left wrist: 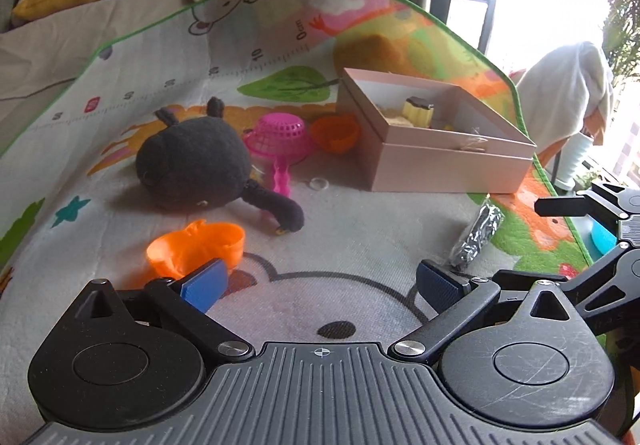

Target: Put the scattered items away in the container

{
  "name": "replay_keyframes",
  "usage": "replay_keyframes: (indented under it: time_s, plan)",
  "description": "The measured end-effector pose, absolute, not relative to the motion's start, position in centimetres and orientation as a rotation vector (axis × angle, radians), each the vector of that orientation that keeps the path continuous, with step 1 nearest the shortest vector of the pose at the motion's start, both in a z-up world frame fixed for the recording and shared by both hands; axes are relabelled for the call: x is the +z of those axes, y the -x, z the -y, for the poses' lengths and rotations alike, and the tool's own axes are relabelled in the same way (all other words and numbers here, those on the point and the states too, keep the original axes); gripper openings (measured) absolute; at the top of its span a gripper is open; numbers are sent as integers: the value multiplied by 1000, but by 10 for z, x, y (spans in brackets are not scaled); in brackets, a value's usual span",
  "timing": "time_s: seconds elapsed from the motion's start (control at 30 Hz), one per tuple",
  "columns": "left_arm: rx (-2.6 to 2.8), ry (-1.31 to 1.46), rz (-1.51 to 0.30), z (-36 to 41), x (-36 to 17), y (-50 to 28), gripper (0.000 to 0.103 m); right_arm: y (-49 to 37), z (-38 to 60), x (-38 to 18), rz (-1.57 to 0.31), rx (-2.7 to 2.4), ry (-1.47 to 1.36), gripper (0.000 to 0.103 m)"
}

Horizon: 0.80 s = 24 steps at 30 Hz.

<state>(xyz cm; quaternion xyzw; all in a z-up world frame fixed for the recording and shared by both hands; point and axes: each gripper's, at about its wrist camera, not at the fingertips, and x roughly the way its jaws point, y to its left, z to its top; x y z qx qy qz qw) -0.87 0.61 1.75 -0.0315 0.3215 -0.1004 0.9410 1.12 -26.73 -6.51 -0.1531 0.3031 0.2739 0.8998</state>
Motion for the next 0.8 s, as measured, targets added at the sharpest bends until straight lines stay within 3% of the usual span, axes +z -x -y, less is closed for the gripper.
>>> replay_keyframes:
  time_s: [0.3, 0.4, 0.8]
  plan:
    - [-186, 106, -654, -23, 17, 16, 103, -29, 250, -70, -672, 607, 308, 103]
    - [-193, 116, -654, -23, 16, 15, 103, -24, 248, -68, -662, 606, 335, 88]
    - [-56, 35, -653, -28, 11, 6, 103, 27, 281, -59, -613, 535, 231, 88]
